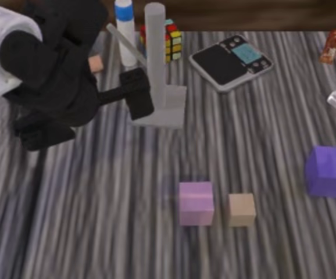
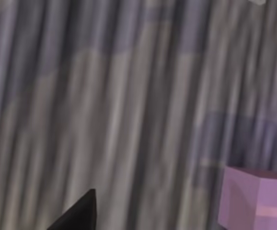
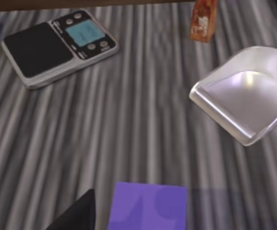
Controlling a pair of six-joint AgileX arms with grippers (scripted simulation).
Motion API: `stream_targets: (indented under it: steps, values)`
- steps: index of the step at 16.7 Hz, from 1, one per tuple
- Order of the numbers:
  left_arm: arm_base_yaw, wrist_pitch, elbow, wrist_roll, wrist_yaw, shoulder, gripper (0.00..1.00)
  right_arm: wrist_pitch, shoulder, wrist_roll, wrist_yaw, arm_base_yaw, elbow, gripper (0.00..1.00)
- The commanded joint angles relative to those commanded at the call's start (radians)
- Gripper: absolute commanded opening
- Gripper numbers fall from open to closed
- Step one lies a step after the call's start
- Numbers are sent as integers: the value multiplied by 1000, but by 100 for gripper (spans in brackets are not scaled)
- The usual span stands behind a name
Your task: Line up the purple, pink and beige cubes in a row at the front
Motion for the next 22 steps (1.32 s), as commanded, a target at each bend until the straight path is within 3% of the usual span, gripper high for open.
stream_targets:
  steps: [7,12,17,22]
  values:
    - [297,371,-646,275,2,-783,100,-351,706,82,3,48,440,100]
    - [450,607,-999,506,13,-1207,100,-555,1084,134,4,77,711,100]
    - [534,774,-1185,680,25,-1470,100,-670,1309,166,3,93,887,100]
    - [547,807,-1214,716,27,-1521,100,-691,1348,172,3,97,922,100]
